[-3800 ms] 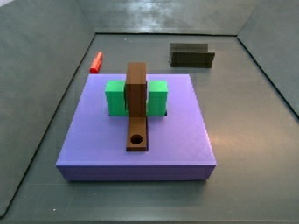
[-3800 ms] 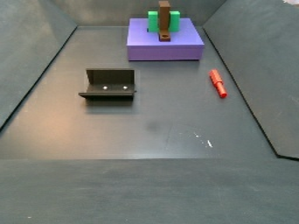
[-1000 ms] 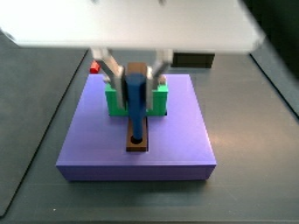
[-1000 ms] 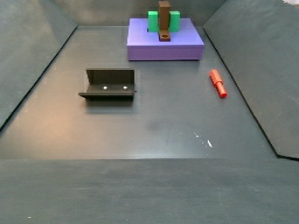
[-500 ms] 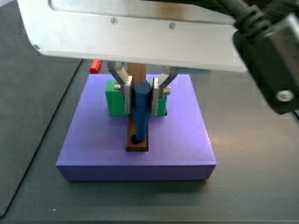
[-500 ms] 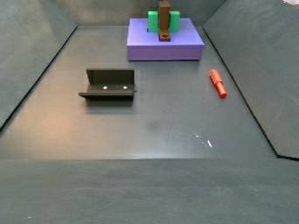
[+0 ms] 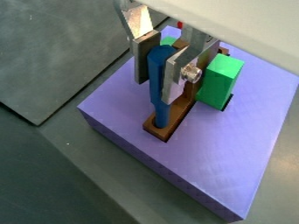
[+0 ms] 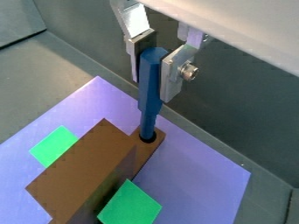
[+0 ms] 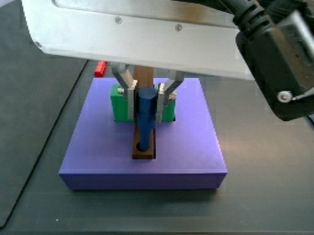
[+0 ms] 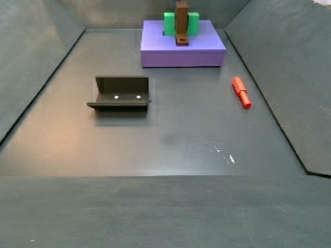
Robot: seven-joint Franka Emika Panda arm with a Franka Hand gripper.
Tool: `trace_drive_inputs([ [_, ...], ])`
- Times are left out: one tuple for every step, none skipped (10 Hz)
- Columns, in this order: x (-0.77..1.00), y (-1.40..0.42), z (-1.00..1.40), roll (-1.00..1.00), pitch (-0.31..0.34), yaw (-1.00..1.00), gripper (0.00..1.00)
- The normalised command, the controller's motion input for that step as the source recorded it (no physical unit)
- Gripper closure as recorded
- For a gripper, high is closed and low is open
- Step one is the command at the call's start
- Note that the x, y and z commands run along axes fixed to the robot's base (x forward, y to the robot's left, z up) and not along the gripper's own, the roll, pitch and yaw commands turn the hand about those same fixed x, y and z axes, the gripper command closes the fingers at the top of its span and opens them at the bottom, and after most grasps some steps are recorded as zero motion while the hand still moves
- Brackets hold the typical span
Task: Pick up the blue object. Move up. Place the blue object on the fixture. Regrasp the blue object. Move to above the board. Insert the blue object.
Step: Insert the blue object.
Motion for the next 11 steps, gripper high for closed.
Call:
trace_drive_inputs([
  [-0.05,0.00,0.00,-0.18,0.024,-0.07,1.00],
  [0.00,0.00,-0.06,-0.14,0.000,-0.01,1.00],
  [0.02,0.03,-0.19,-0.14,0.000,0.00,1.00],
  [0.09,0.09,-0.26,-0.11,0.000,0.00,1.00],
  [0.09,0.12,-0.24,-0.09,0.000,0.00,1.00],
  [0.04,0.11,-0.21,-0.09,0.000,0.00,1.00],
  [0.01,0.05,-0.33,-0.09,-0.023,0.00,1.00],
  [0.00,0.01,-0.40,-0.10,-0.060,0.00,1.00],
  [-0.03,0.00,-0.40,-0.06,-0.086,0.00,1.00],
  [-0.08,0.00,-0.37,-0.08,-0.080,0.00,1.00],
  [-0.04,0.00,-0.36,-0.11,-0.061,0.00,1.00],
])
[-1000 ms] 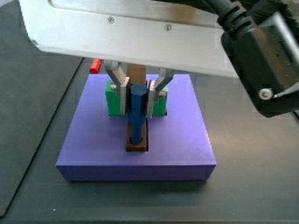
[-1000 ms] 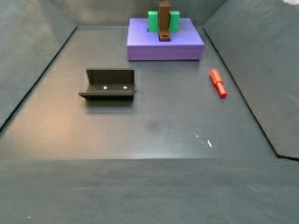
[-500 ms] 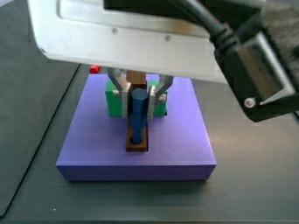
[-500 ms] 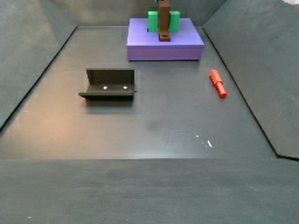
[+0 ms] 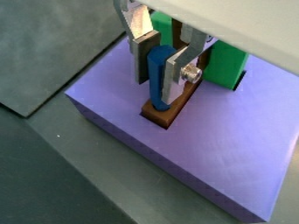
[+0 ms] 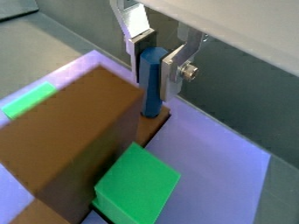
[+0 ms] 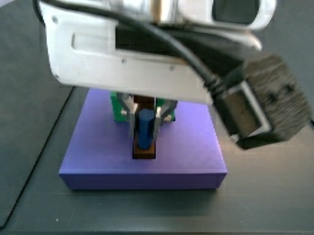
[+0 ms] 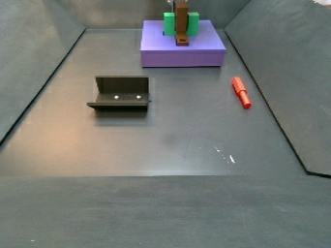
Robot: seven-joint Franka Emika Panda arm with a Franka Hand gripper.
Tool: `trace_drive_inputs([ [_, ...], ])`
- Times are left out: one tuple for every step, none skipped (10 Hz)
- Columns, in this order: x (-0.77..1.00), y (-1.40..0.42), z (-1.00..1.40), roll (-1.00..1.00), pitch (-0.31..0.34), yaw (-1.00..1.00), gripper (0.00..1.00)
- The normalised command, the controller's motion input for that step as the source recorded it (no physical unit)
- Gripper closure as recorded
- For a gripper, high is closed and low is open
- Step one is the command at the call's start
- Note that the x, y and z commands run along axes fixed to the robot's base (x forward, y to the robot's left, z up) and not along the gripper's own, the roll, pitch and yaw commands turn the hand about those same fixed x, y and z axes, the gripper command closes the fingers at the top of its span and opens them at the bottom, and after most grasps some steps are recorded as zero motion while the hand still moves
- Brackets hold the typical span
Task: Pick up the blue object. Move up. Place the blue object on the fixture. Regrasp the blue object. Move to above the board. Insert the blue object.
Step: Insert the blue object.
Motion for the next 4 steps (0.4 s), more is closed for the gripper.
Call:
trace_drive_inputs([
  [-0.01,0.00,-0.38,-0.09,-0.069,0.00,1.00],
  [-0.03,0.00,-0.43,-0.01,-0.074,0.00,1.00],
  [-0.14,0.00,-0.48,0.00,-0.091,0.00,1.00],
  [0.00,0.00,0.00,0.00,0.000,0.00,1.00],
])
